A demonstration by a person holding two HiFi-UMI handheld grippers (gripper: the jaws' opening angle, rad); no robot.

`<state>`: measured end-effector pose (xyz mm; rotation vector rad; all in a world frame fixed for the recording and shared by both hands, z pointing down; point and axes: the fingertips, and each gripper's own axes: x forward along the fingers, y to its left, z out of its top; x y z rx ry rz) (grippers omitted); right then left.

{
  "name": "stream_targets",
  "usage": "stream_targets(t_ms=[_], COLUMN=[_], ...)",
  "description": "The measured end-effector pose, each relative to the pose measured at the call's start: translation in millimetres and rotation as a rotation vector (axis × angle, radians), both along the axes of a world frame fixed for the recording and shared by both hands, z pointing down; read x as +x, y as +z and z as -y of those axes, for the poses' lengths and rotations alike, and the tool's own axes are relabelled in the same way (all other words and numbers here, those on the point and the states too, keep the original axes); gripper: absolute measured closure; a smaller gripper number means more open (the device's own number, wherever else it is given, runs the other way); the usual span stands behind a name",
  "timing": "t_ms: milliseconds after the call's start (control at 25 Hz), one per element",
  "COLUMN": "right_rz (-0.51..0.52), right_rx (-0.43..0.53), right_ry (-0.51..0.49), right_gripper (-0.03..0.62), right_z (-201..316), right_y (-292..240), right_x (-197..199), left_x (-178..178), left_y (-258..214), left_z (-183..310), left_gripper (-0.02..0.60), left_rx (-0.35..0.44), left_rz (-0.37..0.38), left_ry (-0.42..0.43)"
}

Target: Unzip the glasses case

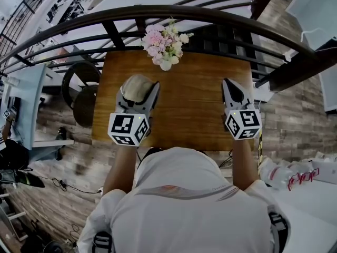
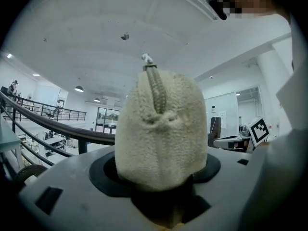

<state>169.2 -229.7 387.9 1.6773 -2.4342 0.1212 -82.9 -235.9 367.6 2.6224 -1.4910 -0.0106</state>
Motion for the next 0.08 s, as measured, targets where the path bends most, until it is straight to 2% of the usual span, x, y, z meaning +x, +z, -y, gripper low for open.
stream_targets(t_ms=[80], right_rz=[0.0], right_rx=[0.0], right_ry=[-0.003], right_gripper=[0.543], right_z=[-1.4], right_y=[0.0], right_x=[-0.9], left_x=[1.5], left_y=[1.1], left_z=[-0.7], left_gripper=[0.287], left_rx=[-0.005], left_rz=[-0.002], left_ry=[0.004])
